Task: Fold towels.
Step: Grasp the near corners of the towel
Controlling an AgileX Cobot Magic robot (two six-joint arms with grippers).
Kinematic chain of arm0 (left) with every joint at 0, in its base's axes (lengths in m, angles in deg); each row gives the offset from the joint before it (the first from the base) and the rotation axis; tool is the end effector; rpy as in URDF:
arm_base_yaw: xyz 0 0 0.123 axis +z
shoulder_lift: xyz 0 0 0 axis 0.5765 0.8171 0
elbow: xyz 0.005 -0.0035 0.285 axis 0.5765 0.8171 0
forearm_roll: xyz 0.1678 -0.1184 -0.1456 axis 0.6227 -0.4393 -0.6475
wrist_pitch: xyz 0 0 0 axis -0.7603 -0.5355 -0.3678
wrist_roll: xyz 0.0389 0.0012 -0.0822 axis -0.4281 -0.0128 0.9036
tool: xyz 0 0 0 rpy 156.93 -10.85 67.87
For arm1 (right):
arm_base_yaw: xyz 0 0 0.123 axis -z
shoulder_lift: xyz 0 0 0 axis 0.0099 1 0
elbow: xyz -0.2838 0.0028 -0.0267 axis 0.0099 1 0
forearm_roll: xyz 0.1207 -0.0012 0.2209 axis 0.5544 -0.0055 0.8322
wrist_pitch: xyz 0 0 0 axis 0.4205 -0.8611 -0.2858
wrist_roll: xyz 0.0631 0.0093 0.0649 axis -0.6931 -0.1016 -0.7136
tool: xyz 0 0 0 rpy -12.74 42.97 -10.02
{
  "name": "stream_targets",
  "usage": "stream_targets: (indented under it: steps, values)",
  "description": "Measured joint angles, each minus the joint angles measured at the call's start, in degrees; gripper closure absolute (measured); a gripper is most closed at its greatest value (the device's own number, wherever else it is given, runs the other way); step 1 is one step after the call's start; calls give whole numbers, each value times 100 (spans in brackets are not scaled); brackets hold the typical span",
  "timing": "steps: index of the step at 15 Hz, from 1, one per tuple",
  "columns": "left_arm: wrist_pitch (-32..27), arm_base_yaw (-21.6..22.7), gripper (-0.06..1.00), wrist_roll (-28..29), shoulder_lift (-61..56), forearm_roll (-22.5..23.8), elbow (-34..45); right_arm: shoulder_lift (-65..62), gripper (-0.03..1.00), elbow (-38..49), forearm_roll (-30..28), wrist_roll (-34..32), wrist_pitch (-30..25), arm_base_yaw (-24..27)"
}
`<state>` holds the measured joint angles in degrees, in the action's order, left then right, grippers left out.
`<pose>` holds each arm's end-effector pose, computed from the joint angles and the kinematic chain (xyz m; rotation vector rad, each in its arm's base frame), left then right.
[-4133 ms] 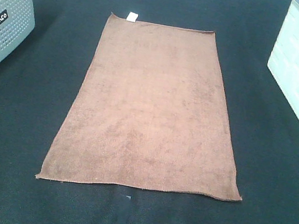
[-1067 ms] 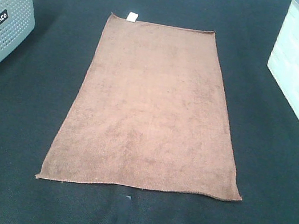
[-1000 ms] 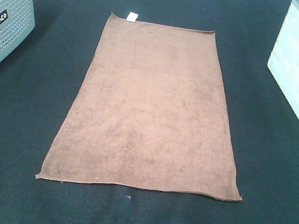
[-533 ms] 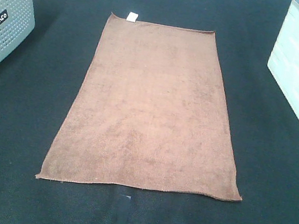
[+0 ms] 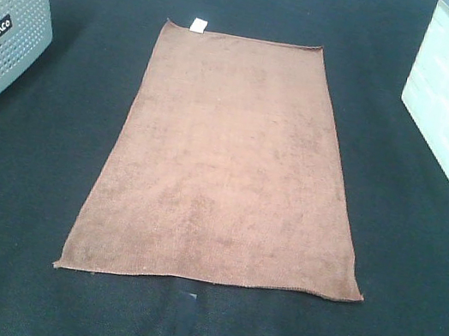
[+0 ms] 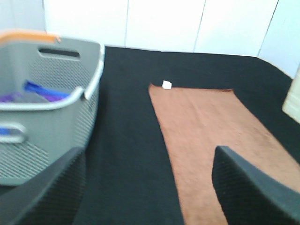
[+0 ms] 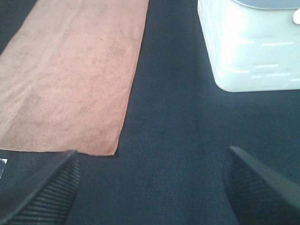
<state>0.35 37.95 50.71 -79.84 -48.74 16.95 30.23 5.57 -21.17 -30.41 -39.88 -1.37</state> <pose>0.0331 -0.0148 0.2836 -0.0688 1.7097 -0.2596 0.0455 0.0129 0.3048 -0.1118 2.1080 0.1420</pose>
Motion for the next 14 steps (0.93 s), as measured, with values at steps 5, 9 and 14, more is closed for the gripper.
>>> stream_targets:
  steps: [5, 9, 14]
  values:
    - [350, 0, 23, 0, 1707, -1261, 178, 1673, 19, -149, 246, -6, 86, 0]
    - [138, 0, 23, -917, 4154, -2676, 178, 3489, 19, -149, 773, -6, 286, 0]
    - [63, 0, 23, -3226, 6400, -4761, 178, 5208, 19, -155, 1845, 539, 1146, 0]
